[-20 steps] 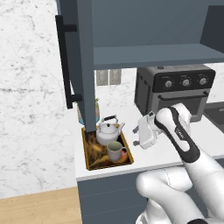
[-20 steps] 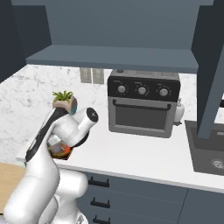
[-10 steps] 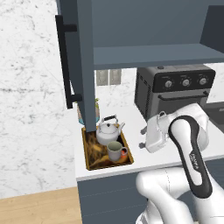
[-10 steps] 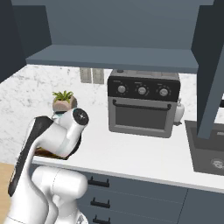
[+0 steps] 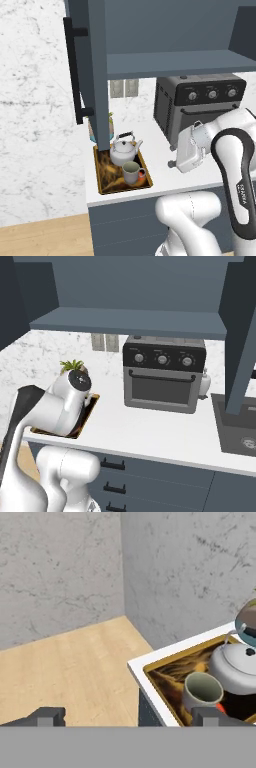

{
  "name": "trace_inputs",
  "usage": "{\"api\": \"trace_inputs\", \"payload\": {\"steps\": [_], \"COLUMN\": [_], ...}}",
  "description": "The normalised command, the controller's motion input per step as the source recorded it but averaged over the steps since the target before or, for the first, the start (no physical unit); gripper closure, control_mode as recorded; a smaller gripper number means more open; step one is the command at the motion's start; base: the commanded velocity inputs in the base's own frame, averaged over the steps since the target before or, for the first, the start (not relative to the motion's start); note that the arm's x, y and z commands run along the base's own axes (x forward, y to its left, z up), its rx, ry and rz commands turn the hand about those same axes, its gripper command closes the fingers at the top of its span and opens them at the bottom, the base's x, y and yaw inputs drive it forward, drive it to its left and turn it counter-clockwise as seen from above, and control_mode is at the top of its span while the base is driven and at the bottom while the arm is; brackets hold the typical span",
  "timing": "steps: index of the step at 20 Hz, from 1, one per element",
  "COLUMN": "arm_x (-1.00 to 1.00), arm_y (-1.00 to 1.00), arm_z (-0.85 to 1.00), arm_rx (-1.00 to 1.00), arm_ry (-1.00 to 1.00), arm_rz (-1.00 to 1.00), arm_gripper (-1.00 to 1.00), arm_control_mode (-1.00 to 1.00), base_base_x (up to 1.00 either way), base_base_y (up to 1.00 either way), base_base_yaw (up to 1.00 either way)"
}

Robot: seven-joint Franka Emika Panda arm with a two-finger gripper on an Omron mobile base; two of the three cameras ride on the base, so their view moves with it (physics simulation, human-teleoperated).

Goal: Pick the kettle from the counter and place it on the tray. Then pick the mug from the cabinet and place it on the tray. Then close the cabinet doors.

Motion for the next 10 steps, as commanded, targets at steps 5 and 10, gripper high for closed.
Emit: {"api": "trace_inputs", "payload": {"steps": [5,10], "arm_x": [-0.51,-0.36], "arm_y": [0.02,0.05], "arm_z": [0.35,0.28], "arm_rx": [-0.01,-0.03], "arm_ry": [0.00,0.00], "arm_rz": [0.00,0.00], "arm_gripper": [-1.00,-1.00], "arm_control_mode": [-1.00,-1.00], "base_base_x": [0.00,0.00], "base_base_y": [0.00,0.00], "base_base_yaw": [0.00,0.00]}}
